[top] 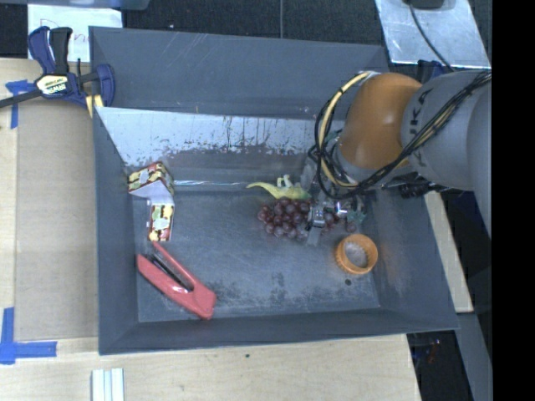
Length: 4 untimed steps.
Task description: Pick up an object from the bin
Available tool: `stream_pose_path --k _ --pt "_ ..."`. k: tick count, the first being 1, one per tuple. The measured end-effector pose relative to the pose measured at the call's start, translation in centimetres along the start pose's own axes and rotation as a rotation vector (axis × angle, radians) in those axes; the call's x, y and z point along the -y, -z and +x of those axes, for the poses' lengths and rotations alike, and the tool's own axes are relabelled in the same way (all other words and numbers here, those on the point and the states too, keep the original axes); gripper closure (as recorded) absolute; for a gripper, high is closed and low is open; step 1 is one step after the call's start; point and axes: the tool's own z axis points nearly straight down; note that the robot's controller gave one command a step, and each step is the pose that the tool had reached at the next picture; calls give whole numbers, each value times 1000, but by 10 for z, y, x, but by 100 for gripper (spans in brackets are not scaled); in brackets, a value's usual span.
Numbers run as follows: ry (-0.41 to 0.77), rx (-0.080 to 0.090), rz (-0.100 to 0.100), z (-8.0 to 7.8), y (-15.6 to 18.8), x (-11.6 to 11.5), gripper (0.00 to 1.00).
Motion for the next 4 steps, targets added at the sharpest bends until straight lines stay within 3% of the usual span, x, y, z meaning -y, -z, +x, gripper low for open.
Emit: stream_pose_path --k 1,4 --pt "20 6 2 9 4 6 100" --pt "20 1 2 11 28 7 100"
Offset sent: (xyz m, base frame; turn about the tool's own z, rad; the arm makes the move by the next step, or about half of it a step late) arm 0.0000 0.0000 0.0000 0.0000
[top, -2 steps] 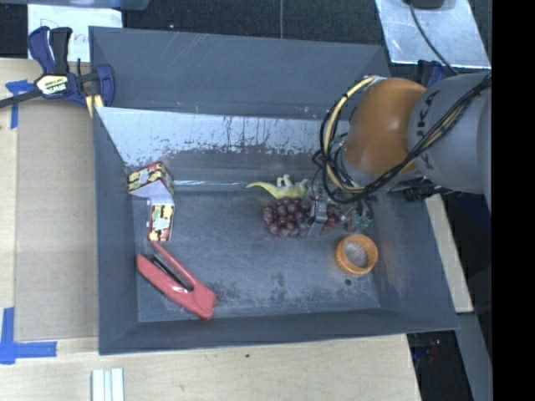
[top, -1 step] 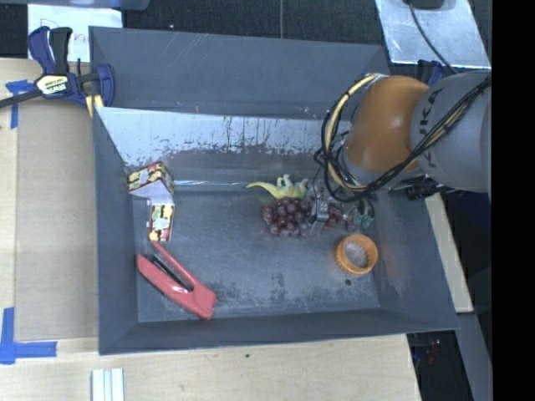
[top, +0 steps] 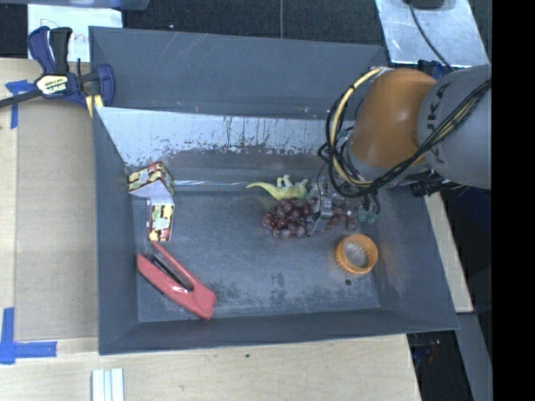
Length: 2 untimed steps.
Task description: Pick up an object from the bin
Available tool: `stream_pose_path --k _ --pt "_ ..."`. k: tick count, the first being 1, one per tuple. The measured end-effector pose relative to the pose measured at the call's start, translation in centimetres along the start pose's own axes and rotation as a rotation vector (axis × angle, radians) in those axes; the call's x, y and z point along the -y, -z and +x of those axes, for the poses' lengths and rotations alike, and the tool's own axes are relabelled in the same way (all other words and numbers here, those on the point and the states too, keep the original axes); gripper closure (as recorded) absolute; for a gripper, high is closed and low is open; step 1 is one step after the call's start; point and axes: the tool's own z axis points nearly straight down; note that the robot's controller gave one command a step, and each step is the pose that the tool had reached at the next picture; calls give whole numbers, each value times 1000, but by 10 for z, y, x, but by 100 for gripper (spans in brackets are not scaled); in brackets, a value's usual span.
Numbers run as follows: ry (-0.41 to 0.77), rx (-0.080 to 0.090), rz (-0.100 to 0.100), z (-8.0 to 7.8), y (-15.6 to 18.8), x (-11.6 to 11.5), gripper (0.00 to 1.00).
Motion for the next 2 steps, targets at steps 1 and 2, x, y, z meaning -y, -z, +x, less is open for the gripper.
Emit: stream_pose_path --k 1,2 --pt "1 5 0 -1 18 0 100" --pt "1 -5 0 1 40 0 100"
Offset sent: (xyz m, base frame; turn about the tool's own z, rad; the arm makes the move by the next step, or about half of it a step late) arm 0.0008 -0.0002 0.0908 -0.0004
